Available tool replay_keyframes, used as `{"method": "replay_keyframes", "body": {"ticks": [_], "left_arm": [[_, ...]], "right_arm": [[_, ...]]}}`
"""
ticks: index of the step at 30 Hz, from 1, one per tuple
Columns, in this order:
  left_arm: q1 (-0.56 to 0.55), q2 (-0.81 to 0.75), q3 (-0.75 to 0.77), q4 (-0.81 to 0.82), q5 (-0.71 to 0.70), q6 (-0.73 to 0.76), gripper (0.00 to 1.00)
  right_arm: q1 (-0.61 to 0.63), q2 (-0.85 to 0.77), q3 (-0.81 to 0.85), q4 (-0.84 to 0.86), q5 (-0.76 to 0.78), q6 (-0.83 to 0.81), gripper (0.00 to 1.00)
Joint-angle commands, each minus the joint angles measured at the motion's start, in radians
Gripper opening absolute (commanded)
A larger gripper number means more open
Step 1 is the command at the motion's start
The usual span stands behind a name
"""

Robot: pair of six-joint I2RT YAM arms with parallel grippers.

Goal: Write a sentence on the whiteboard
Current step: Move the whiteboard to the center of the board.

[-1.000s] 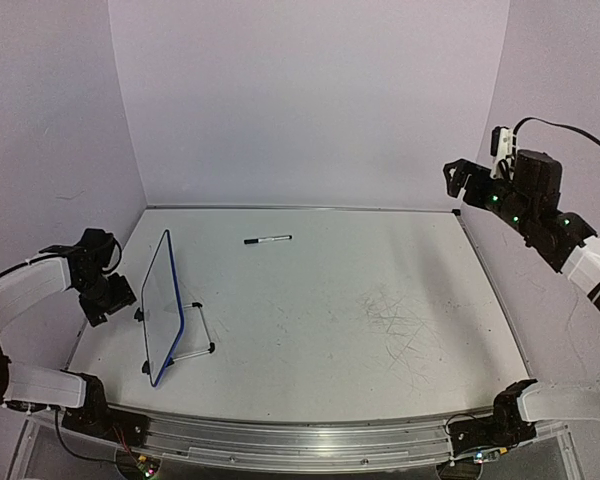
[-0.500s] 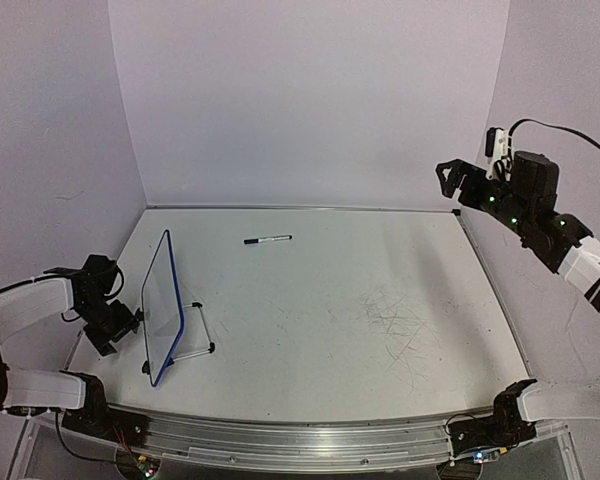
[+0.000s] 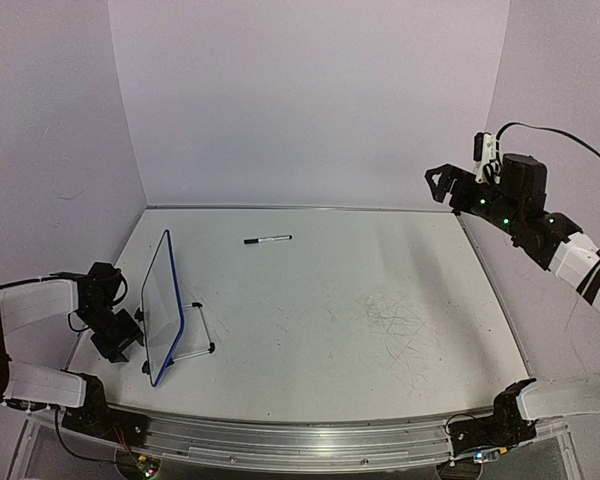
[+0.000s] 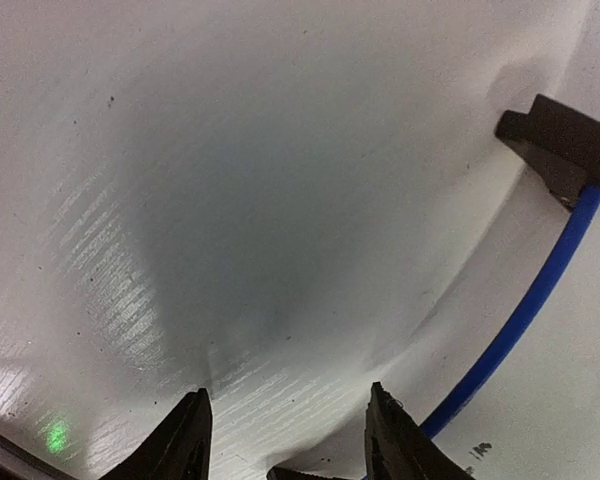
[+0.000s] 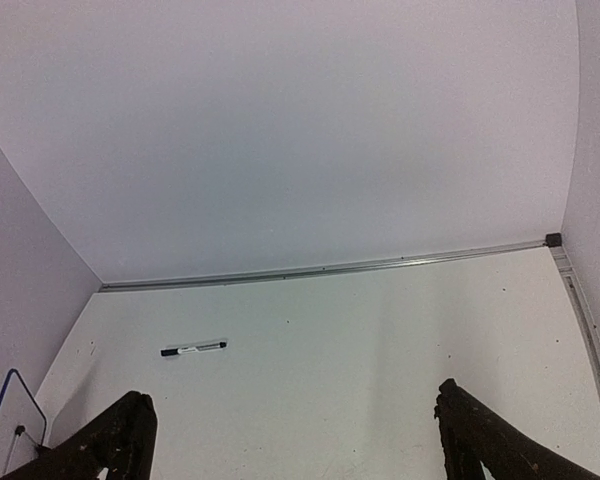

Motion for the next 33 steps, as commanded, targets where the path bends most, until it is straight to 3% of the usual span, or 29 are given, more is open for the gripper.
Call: {"method": "replay_keyframes", "body": {"ticks": [1, 33], "left_arm": [[-0.017, 0.007, -0.017, 0.011, 0.046, -0.003, 0.52], [-0.336, 0.231, 0.107, 0.243, 0.088, -0.172, 0.43]], "right_arm": [[0.006, 0.001, -0.008, 0.060, -0.018, 0.015, 0.98], [0.022, 0.029, -0.049, 0.084, -0.040, 0.039, 0.98]]}}
